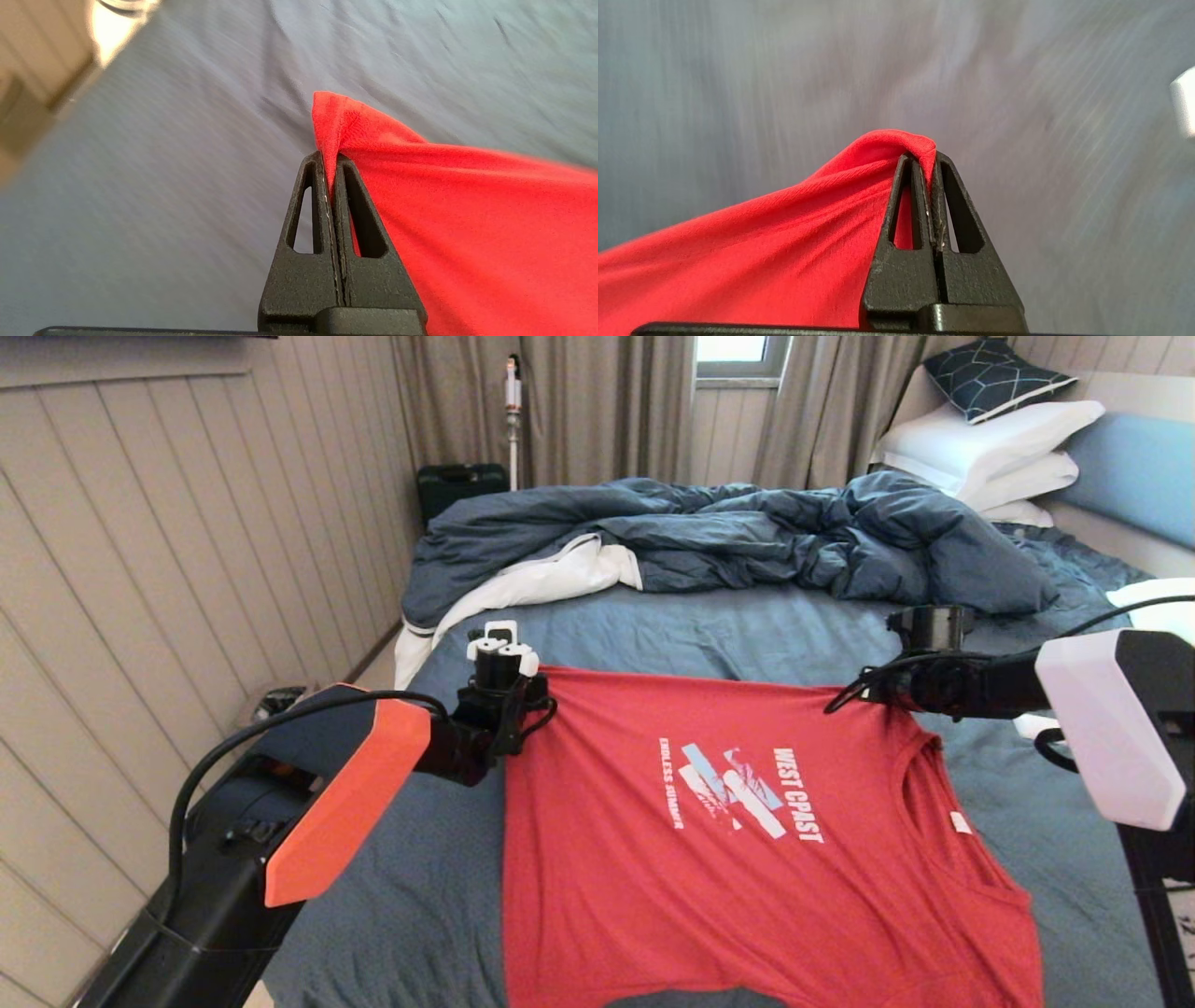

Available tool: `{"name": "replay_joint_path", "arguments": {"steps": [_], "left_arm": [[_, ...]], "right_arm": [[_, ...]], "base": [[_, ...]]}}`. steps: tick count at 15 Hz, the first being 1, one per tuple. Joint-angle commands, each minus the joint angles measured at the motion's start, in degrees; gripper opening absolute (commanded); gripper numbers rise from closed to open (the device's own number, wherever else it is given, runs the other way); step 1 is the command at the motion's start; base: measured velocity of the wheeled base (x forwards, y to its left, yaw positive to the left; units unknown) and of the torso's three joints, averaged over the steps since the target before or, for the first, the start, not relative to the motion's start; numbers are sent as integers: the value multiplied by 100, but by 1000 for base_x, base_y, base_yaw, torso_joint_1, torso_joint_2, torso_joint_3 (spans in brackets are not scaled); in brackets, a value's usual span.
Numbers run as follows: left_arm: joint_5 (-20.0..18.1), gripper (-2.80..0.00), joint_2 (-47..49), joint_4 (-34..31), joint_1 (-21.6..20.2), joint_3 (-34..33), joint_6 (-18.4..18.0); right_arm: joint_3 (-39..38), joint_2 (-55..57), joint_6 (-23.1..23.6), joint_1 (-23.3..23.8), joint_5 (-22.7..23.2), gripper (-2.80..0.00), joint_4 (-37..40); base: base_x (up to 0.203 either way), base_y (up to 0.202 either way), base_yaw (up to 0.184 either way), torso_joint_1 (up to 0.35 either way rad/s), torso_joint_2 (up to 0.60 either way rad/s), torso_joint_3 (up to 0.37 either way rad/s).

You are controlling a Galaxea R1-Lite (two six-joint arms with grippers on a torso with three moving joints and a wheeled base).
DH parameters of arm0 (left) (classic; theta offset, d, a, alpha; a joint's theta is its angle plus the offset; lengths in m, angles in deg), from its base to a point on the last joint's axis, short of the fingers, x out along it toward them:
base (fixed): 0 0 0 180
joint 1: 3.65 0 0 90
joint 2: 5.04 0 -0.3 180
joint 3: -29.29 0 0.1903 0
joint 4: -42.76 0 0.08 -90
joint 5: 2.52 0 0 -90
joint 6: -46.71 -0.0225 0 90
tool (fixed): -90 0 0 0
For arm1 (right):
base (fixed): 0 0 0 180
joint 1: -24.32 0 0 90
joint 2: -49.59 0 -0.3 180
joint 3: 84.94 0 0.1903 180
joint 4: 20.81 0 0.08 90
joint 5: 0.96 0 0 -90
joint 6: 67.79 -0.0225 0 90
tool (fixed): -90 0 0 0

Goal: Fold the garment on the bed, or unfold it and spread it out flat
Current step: Unford the red T-shirt

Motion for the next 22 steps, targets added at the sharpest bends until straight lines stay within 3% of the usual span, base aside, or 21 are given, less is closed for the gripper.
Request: {"name": "replay_joint_path", "arguments": {"steps": [1, 6, 14, 19, 22], "left_arm": [[14, -280, -33, 107, -116, 4, -52], [-25, -280, -41, 220, -347, 4, -213], [-43, -280, 215, 611, -400, 0, -570], [-178, -280, 172, 447, -402, 4, -625], [-176, -280, 205, 451, -400, 4, -861]], "right_arm": [[168, 201, 23, -107, -271, -280, -301], [224, 314, 100, -266, -518, -280, -677], [229, 403, 301, -200, -483, -280, -777], [233, 462, 514, -221, -453, -280, -773], [233, 511, 663, -227, -422, -280, -768]], "base": [[0, 0, 0, 0, 0, 0], [0, 0, 0, 0, 0, 0], [0, 0, 0, 0, 0, 0], [0, 0, 0, 0, 0, 0], [0, 0, 0, 0, 0, 0]]}}
